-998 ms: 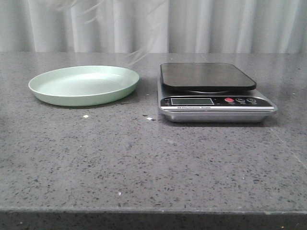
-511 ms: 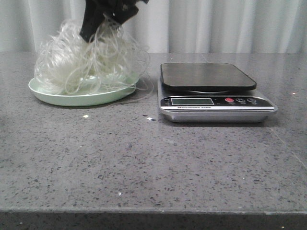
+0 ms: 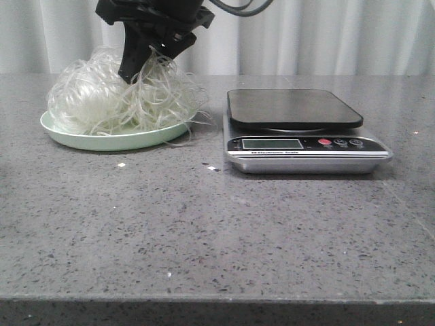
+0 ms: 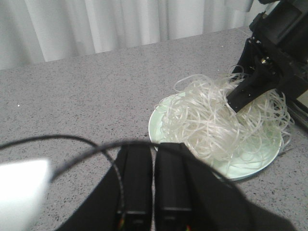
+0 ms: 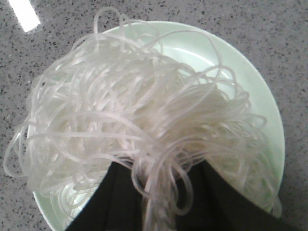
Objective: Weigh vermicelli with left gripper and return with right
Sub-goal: 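Carry the vermicelli over the plate and lower it with the right gripper, then open the right gripper and raise it off the vermicelli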
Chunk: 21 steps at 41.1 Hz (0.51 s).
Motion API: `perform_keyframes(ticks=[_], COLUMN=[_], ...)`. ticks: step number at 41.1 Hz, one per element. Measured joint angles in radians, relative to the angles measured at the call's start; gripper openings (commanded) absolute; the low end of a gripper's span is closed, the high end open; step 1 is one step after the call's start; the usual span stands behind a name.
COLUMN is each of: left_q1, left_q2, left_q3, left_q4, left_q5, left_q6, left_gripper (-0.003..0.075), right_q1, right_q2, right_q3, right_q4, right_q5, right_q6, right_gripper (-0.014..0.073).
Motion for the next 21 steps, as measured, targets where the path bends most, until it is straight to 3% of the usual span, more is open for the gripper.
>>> perform_keyframes(ticks=[7, 21], left_q1=[0.000, 0.000], left_q2=[0.000, 0.000], left_q3=[0.000, 0.000], left_q4=[0.000, 0.000], left_q5=[0.000, 0.000], left_q6=[0.000, 0.000], left_gripper=[0.0137, 0.0137], right_q1=[0.000, 0.000], right_q2=[0.000, -0.042], right_q3=[0.000, 0.000], right_q4=[0.000, 0.000], right_q5=[0.000, 0.021], right_q6=[0.000, 0.000], right_gripper=[0.0468, 0.0477])
